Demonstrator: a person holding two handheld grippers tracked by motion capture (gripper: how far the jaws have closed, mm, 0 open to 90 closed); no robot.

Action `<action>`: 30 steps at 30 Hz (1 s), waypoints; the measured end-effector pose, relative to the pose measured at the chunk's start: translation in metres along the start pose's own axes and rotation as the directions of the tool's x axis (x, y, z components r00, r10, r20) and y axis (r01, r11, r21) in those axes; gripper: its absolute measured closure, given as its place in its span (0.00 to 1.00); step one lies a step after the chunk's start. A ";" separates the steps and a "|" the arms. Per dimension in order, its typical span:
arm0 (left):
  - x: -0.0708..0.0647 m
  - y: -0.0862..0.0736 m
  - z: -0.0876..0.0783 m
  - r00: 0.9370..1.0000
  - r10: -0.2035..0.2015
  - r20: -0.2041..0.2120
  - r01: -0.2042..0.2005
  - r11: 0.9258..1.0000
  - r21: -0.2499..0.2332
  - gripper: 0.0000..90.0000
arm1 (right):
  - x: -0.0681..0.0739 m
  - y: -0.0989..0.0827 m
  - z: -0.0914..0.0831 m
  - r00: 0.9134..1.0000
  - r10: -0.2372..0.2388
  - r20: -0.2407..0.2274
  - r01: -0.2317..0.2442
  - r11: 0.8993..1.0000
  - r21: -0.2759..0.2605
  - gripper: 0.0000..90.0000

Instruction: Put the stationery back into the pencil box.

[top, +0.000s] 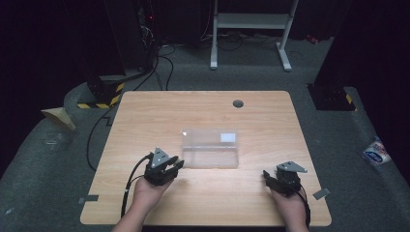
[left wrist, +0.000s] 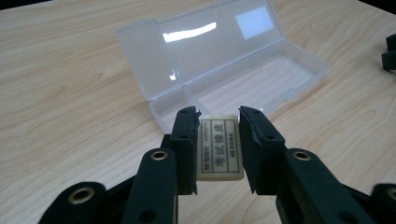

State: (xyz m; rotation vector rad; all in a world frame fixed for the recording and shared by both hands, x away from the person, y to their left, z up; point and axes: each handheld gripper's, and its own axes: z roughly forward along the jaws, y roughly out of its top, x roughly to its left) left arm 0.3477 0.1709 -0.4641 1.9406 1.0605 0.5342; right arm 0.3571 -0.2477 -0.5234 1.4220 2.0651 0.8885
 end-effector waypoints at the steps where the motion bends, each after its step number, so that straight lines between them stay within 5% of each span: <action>1: 0.000 0.001 0.002 1.000 -0.005 -0.001 0.005 1.000 0.003 0.75 | 0.000 0.000 0.000 1.000 -0.002 0.000 0.002 1.000 0.000 0.45; 12: 0.000 0.010 0.034 0.998 -0.054 -0.029 0.055 0.998 0.019 0.76 | 0.000 0.000 0.000 1.000 -0.004 -0.001 0.004 1.000 0.001 0.45; 30: 0.014 0.007 0.061 0.987 -0.139 -0.084 0.143 0.989 0.041 0.76 | 0.000 0.000 0.000 1.000 0.002 0.001 -0.002 1.000 0.000 0.45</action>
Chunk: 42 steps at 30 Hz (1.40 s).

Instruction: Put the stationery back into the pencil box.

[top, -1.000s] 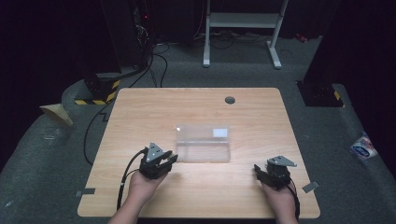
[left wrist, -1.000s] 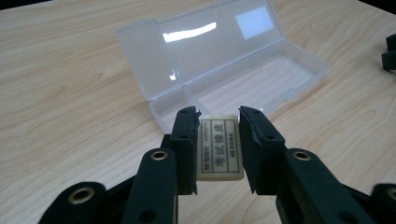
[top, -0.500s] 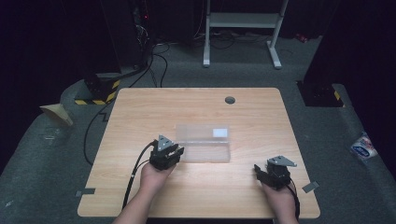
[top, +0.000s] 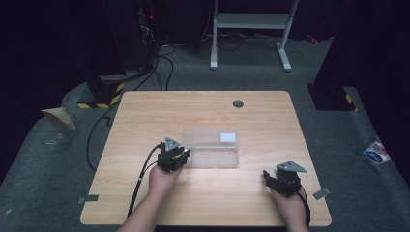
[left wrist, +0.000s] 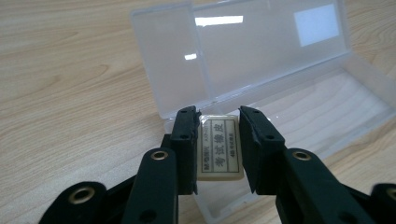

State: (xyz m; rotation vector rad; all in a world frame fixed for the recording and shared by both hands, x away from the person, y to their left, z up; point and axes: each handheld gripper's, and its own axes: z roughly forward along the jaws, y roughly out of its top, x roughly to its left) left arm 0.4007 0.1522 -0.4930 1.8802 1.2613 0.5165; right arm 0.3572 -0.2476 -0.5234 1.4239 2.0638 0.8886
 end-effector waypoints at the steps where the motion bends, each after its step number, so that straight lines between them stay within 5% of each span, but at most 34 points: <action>1: 0.000 0.000 0.001 1.000 -0.006 -0.001 0.006 1.000 -0.002 0.76 | 0.000 0.000 0.000 1.000 -0.002 0.000 0.002 1.000 -0.001 0.45; 8: 0.000 0.000 0.006 1.000 -0.010 0.016 0.010 1.000 0.000 0.76 | 0.000 0.000 0.000 1.000 0.001 0.000 -0.001 1.000 0.000 0.45; 11: -0.005 0.000 0.009 1.000 0.017 0.004 -0.017 1.000 0.019 0.76 | 0.000 0.000 0.000 1.000 0.001 0.000 -0.001 1.000 0.000 0.45; 27: -0.006 -0.001 0.022 0.999 0.007 -0.031 -0.006 0.998 0.058 0.75 | 0.000 0.000 0.000 1.000 -0.003 -0.001 0.003 1.000 0.000 0.45; 35: -0.008 0.002 0.014 1.000 0.013 0.005 -0.013 1.000 0.009 0.60 | 0.000 0.000 0.000 1.000 0.000 -0.003 0.000 1.000 0.002 0.45; 42: -0.007 0.002 0.012 0.999 0.026 0.034 -0.027 0.999 0.024 0.53 | 0.000 0.000 0.000 1.000 0.003 -0.002 -0.003 1.000 0.000 0.45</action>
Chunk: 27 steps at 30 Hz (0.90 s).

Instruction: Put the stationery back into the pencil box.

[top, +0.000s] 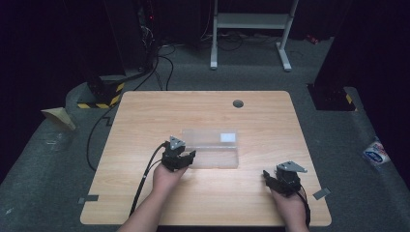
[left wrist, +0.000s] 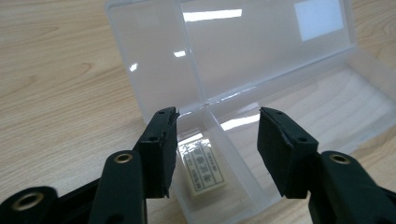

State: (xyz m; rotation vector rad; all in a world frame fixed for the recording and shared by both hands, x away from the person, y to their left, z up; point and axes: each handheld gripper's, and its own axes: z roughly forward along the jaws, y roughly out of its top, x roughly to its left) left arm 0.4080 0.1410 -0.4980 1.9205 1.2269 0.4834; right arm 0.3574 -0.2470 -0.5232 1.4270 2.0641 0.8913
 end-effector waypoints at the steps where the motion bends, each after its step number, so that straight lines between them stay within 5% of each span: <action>1: -0.001 0.000 -0.001 1.000 0.008 0.006 -0.008 1.000 -0.001 0.51 | 0.000 0.000 0.000 1.000 0.000 0.000 0.000 1.000 0.001 0.45; 13: 0.016 -0.003 -0.020 0.999 0.029 0.032 -0.029 0.999 -0.025 0.25 | 0.000 0.000 0.000 1.000 0.000 0.000 0.000 1.000 -0.001 0.45; 16: 0.025 -0.007 -0.024 0.999 0.042 0.007 -0.042 0.999 -0.002 0.16 | 0.000 0.000 0.000 1.000 0.000 0.000 0.000 1.000 -0.001 0.45; 27: 0.062 -0.037 -0.053 0.998 0.058 -0.036 -0.056 0.997 0.053 0.08 | 0.000 0.000 0.000 1.000 0.003 0.001 -0.003 1.000 0.000 0.45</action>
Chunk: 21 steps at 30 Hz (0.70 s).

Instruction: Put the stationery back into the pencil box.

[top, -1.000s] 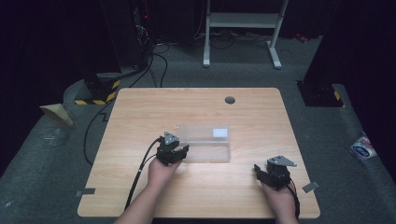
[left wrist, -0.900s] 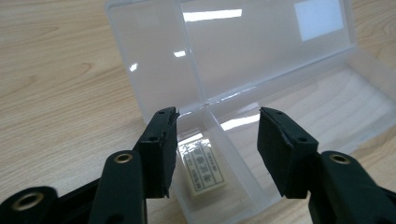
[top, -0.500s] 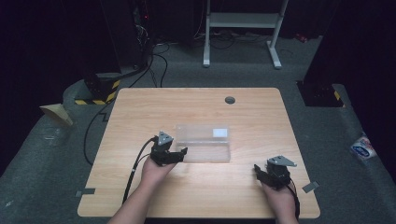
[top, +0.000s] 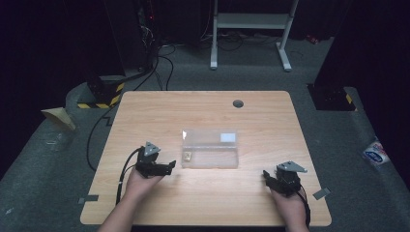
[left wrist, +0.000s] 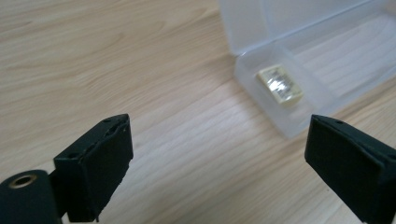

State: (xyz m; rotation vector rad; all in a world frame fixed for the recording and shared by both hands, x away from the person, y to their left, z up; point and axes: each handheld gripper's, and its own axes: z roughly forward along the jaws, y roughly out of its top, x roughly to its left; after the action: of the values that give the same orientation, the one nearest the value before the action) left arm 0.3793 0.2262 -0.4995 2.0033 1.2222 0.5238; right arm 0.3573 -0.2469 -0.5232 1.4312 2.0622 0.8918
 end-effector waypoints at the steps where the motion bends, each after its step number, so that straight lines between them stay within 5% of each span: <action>1: 0.003 -0.003 -0.002 1.000 0.000 0.000 0.000 1.000 0.008 0.07 | 0.000 0.000 0.000 1.000 0.000 0.000 0.000 1.000 0.000 0.45; 4: 0.014 -0.014 -0.007 1.000 -0.009 -0.005 0.009 0.999 0.043 0.03 | 0.000 0.000 0.000 1.000 0.000 -0.001 0.000 1.000 0.001 0.45; 11: 0.026 -0.046 -0.015 0.997 0.047 -0.061 -0.040 0.993 0.107 0.00 | 0.000 0.000 0.000 1.000 -0.001 0.005 0.001 1.000 0.002 0.45; 16: 0.028 -0.059 -0.024 0.999 0.033 -0.020 -0.031 0.996 0.085 0.00 | 0.000 0.000 0.000 1.000 0.005 0.007 -0.005 1.000 0.000 0.44; 21: 0.029 -0.065 -0.027 0.998 -0.009 -0.058 0.013 0.998 0.059 0.01 | 0.000 0.000 0.000 1.000 0.014 0.011 -0.014 1.000 0.002 0.44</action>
State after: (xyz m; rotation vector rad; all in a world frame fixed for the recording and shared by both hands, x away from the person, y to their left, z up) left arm 0.3365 0.2802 -0.5309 2.0422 1.2967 0.5495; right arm 0.3568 -0.2472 -0.5233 1.4501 2.0480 0.8852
